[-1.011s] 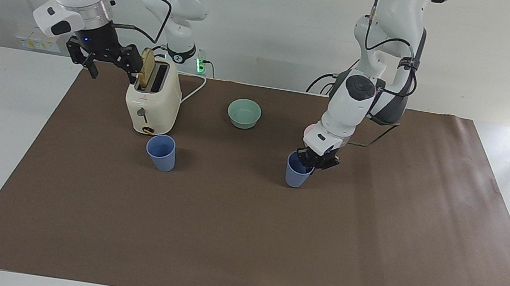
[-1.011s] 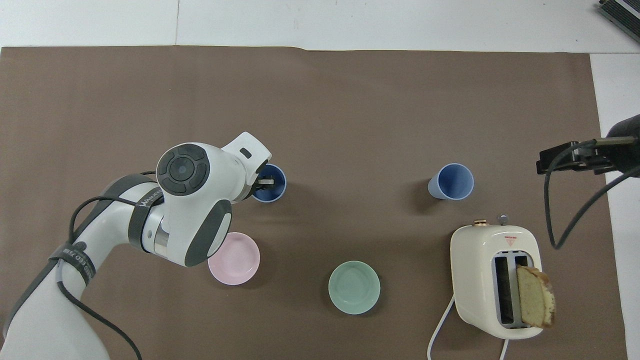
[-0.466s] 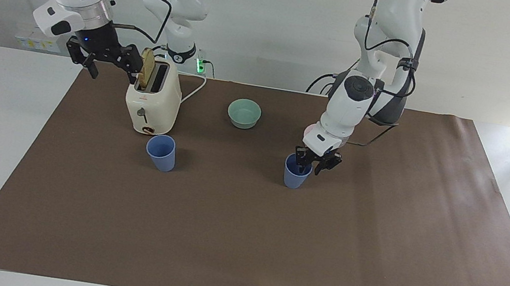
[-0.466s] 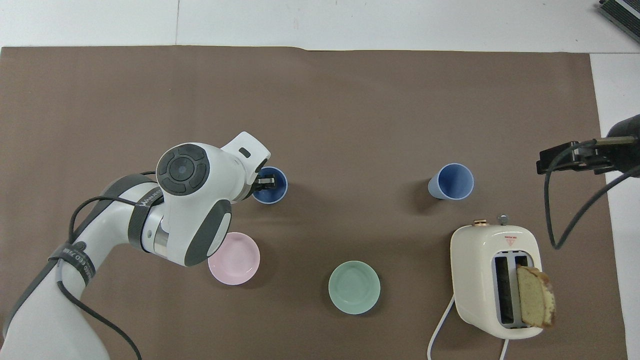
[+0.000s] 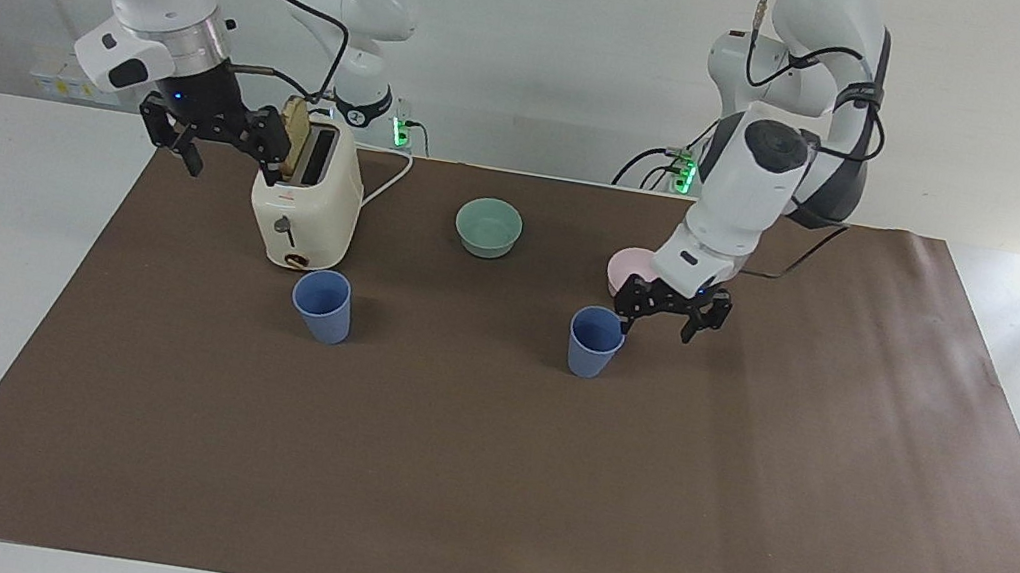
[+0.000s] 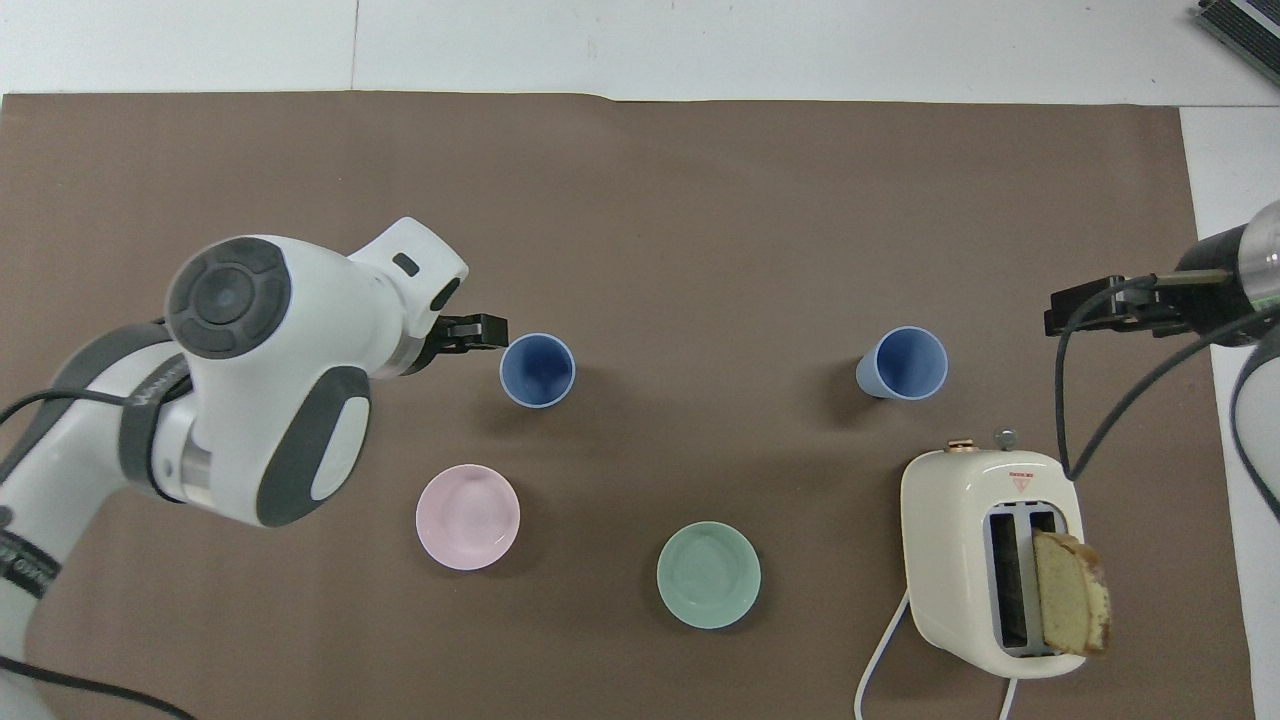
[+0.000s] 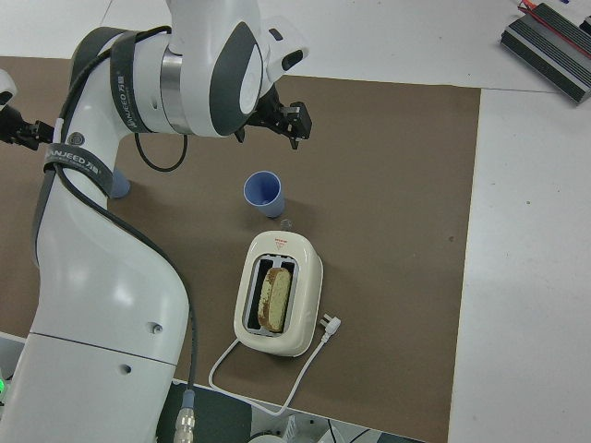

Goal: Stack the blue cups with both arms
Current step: 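Retract the left gripper while the right gripper reaches the other blue cup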

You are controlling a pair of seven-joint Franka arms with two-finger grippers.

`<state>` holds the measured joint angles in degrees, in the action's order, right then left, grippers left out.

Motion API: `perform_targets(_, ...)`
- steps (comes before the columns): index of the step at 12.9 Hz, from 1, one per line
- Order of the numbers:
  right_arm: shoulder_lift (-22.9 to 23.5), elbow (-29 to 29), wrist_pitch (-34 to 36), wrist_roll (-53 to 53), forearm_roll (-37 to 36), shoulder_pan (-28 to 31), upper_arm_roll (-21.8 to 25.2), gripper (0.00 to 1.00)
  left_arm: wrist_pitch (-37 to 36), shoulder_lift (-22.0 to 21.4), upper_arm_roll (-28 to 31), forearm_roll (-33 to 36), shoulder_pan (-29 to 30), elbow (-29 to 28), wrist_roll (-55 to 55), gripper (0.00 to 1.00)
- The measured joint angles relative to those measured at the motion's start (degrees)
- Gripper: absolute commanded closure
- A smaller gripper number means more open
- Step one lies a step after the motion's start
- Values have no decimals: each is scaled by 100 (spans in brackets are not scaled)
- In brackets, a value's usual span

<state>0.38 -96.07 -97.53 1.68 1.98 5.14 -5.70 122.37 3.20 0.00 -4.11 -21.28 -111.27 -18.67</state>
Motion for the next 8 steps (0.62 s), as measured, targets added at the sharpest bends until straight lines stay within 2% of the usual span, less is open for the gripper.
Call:
perform_targets(3, 123, -577, -617, 0, 13, -12, -15, 0, -897, -466, 26, 126, 675, 315, 924, 0)
perform_targets(8, 669, -1106, -1647, 0, 15, -22, -21, 0, -2107, -479, 40, 160, 1483, 1412, 2033, 0)
